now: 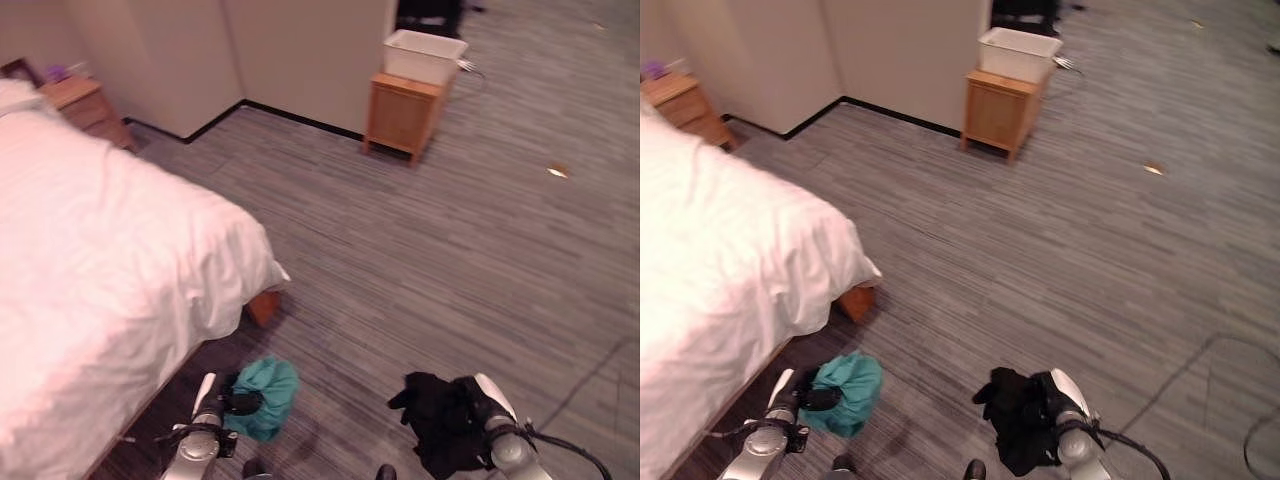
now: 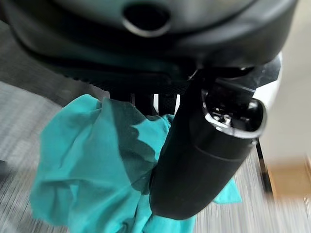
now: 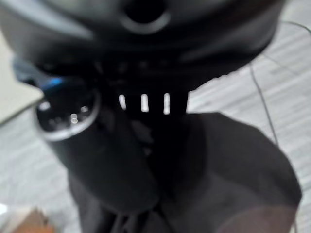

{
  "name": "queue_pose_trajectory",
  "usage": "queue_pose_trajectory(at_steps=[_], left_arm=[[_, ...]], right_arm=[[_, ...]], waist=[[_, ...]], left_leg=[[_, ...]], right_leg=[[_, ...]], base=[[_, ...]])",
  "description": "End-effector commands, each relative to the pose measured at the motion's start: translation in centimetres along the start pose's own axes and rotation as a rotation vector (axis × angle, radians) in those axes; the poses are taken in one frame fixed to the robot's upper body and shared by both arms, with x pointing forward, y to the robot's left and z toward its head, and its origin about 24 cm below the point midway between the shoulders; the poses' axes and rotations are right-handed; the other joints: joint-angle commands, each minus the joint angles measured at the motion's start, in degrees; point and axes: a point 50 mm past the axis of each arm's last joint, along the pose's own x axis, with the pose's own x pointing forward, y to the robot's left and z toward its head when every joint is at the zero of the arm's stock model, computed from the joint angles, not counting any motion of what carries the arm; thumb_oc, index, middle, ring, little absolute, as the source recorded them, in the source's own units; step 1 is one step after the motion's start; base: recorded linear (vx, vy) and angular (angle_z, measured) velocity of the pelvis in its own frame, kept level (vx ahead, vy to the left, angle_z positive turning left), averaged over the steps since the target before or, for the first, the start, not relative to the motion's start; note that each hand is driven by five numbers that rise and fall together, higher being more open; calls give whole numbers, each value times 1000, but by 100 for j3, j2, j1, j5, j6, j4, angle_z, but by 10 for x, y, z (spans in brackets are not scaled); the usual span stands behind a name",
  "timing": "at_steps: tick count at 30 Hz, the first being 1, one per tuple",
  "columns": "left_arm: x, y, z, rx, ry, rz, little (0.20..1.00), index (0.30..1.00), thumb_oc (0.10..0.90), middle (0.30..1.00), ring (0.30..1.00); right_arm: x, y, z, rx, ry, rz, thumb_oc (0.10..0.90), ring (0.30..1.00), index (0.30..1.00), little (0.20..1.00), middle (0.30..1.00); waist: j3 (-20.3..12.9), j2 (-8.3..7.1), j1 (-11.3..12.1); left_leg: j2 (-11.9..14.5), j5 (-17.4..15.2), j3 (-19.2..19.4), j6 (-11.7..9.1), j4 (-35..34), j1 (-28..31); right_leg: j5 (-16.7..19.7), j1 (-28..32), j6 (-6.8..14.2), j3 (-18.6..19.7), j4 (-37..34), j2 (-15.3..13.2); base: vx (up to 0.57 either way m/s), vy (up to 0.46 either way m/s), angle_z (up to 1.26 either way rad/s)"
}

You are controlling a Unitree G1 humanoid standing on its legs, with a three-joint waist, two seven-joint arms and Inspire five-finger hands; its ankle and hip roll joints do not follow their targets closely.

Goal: Pick up bed clothes into laundry basket.

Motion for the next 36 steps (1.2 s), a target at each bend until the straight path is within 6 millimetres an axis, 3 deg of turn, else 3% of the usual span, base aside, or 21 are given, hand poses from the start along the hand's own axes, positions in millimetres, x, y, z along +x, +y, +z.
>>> queue_pose_trajectory(at_steps=[1, 2, 4, 15, 16, 17, 18, 20, 24, 26, 27, 28, 31, 33, 35, 36], left_arm=[[11, 21, 45, -52, -202, 90, 300, 300, 400, 300, 300], [11, 20, 45, -53, -202, 90, 300, 300, 400, 300, 300], [12, 23, 31, -116, -129, 102, 300, 300, 400, 300, 300], [10, 10, 29, -174, -122, 41, 300, 300, 400, 300, 300], [-4, 19, -63, -198, 335, 96, 300, 300, 400, 300, 300], [7, 26, -45, -151, 271, 91, 300, 300, 400, 300, 300], [7, 26, -45, -150, 271, 91, 300, 300, 400, 300, 300], [18, 36, -23, -99, 189, 99, 300, 300, 400, 300, 300], [36, 69, 50, -82, -85, 192, 300, 300, 400, 300, 300], [34, 83, 89, -119, -259, 236, 300, 300, 400, 300, 300], [27, 96, 117, -124, -397, 267, 300, 300, 400, 300, 300], [26, 96, 117, -124, -396, 267, 300, 300, 400, 300, 300], [11, 113, 149, -93, -560, 304, 300, 300, 400, 300, 300], [5, 116, 159, -85, -614, 314, 300, 300, 400, 300, 300], [-3, 118, 175, -97, -691, 313, 300, 300, 400, 300, 300], [-5, 117, 179, -103, -710, 315, 300, 300, 400, 300, 300]], right_arm=[[13, -39, 37, 16, -167, -152, 400, 300, 300, 300, 300], [13, -39, 37, 15, -167, -153, 400, 300, 300, 300, 300], [10, -32, 30, 68, -143, -132, 400, 300, 300, 300, 300], [3, -10, 19, 217, -107, -90, 400, 300, 300, 300, 300], [-3, 73, -13, 583, 235, 165, 400, 300, 300, 300, 300], [1, 68, -6, 566, 200, 153, 400, 300, 300, 300, 300], [1, 68, -6, 566, 200, 153, 400, 300, 300, 300, 300], [7, 55, 3, 541, 150, 123, 400, 300, 300, 300, 300], [24, -4, 57, 480, -133, -30, 400, 300, 300, 300, 300], [22, -39, 86, 421, -296, -121, 400, 300, 300, 300, 300], [17, -63, 103, 352, -395, -181, 400, 300, 300, 300, 300], [17, -63, 103, 351, -395, -181, 400, 300, 300, 300, 300], [7, -88, 121, 309, -503, -251, 400, 300, 300, 300, 300], [3, -98, 126, 284, -536, -286, 400, 300, 300, 300, 300], [-3, -110, 137, 256, -593, -323, 400, 300, 300, 300, 300], [-4, -113, 141, 249, -608, -332, 400, 300, 300, 300, 300]], waist=[[-136, -23, 305], [-128, -17, 312], [-246, 20, 107], [-366, 10, -133], [-151, -167, -103], [-155, -186, -202], [-137, -183, -203], [-191, -241, -246], [-332, -342, -262], [-388, -348, -225], [-468, -353, -186], [-466, -352, -186], [-551, -360, -145], [-574, -376, -127], [-464, -329, -141], [-327, -324, -175]], left_leg=[[-117, 46, -589, 232, 289, -351], [-110, 61, -578, 229, 258, -324], [-72, 106, -381, 245, 57, -73], [-176, -32, -182, 372, 46, 244], [73, -20, -202, 295, 46, 76], [-109, 6, -237, 414, 46, 110], [-101, -12, -238, 410, 46, 137], [-245, -52, -239, 462, 46, 185], [-330, -136, -193, 472, 46, 222], [-320, -186, -120, 485, 46, 277], [-326, -237, -83, 496, 46, 323], [-326, -241, -81, 497, 46, 329], [-383, -329, -72, 534, 46, 383], [-425, -379, -77, 575, 46, 408], [-483, -464, -70, 683, 61, 476], [-527, -475, -55, 728, 79, 516]], right_leg=[[-504, 250, 588, 229, 56, -223], [-505, 256, 585, 238, 56, -218], [-545, 300, 559, 344, 56, -165], [-389, 389, 638, 512, 67, -322], [5, -621, 719, 500, 1181, -840], [-280, -692, 640, 535, 1214, -290], [-303, -670, 637, 531, 1226, -283], [-417, -534, 487, 533, 1015, -68], [-184, -325, 526, 809, 470, -104], [-43, -219, 577, 806, 244, -178], [10, -152, 618, 784, 126, -259], [7, -148, 620, 786, 127, -259], [17, -86, 687, 778, 59, -352], [16, -66, 749, 783, 80, -421], [133, -400, 896, 845, 943, -526], [499, -762, 1049, 919, 1572, -593]], base=[[120, 51, -125], [93, 57, -88], [99, 44, -22], [31, 45, -9], [56, 199, -5], [57, 182, -4], [99, 236, -3], [104, 81, -4], [91, 5, -3], [118, -8, -14], [117, 16, -22], [117, 31, -16], [88, 51, -1], [70, 64, -4], [25, 93, -10], [-15, 57, -12]])
